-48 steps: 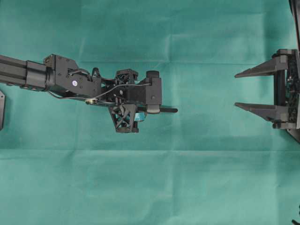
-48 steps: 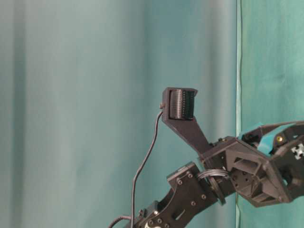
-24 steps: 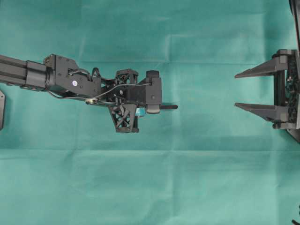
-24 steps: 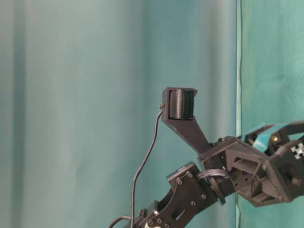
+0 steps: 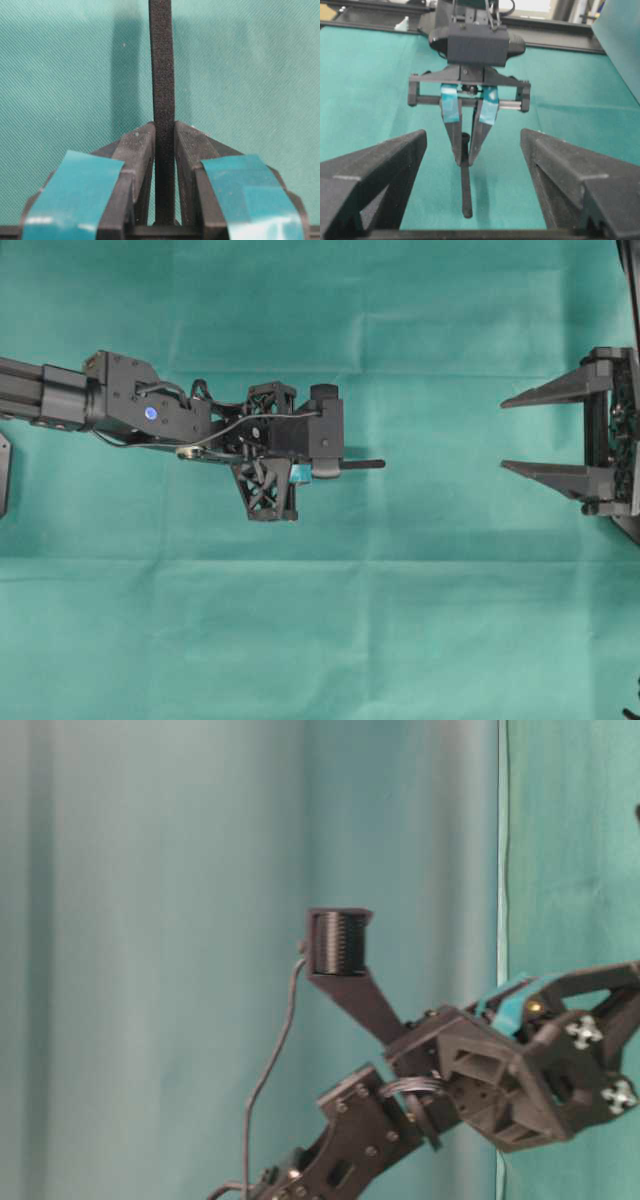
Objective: Peel off the Velcro with your right arm.
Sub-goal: 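Close the left gripper on the strap's left end, then lift the strap with the left gripper and tilt it upright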
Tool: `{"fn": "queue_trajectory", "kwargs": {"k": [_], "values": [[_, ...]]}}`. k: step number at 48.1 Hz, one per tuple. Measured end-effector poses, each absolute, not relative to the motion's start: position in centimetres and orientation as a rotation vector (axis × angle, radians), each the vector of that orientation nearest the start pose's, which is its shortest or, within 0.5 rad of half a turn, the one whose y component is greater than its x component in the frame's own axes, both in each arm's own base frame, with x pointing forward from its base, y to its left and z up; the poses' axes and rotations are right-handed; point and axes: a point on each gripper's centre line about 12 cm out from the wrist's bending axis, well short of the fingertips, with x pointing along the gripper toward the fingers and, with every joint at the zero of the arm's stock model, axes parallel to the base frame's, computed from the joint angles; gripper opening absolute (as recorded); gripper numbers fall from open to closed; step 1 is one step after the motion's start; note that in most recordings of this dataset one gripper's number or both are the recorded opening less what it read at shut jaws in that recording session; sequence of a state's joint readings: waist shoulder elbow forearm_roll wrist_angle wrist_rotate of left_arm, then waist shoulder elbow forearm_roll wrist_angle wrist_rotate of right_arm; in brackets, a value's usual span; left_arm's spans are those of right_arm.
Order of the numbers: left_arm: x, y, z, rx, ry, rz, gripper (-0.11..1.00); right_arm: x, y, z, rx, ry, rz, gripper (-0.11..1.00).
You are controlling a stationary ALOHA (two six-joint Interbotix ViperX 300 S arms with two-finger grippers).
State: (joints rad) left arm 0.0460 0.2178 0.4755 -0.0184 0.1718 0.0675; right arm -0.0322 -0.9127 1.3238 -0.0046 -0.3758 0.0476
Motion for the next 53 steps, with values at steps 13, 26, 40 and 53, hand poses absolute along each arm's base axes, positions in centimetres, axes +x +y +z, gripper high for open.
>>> {"fn": "queue_trajectory", "kwargs": {"k": [13,26,40,53], "values": [[42.6,1.1,16.1,0.031,0.786,0.004,0.1,19.2,-0.6,23.4,0.044,0.033,-0.033,0.49],[41.3,0.6,19.5,0.017,0.71,0.003,0.1,19.6,-0.6,24.6,0.022,0.003,-0.025,0.49],[39.6,0.5,23.3,-0.012,0.621,0.013,0.1,20.1,-0.4,26.4,-0.01,-0.038,-0.014,0.49],[38.0,0.1,25.2,-0.052,0.56,0.014,0.1,21.1,-0.2,27.0,-0.091,-0.032,0.003,0.49]]}}
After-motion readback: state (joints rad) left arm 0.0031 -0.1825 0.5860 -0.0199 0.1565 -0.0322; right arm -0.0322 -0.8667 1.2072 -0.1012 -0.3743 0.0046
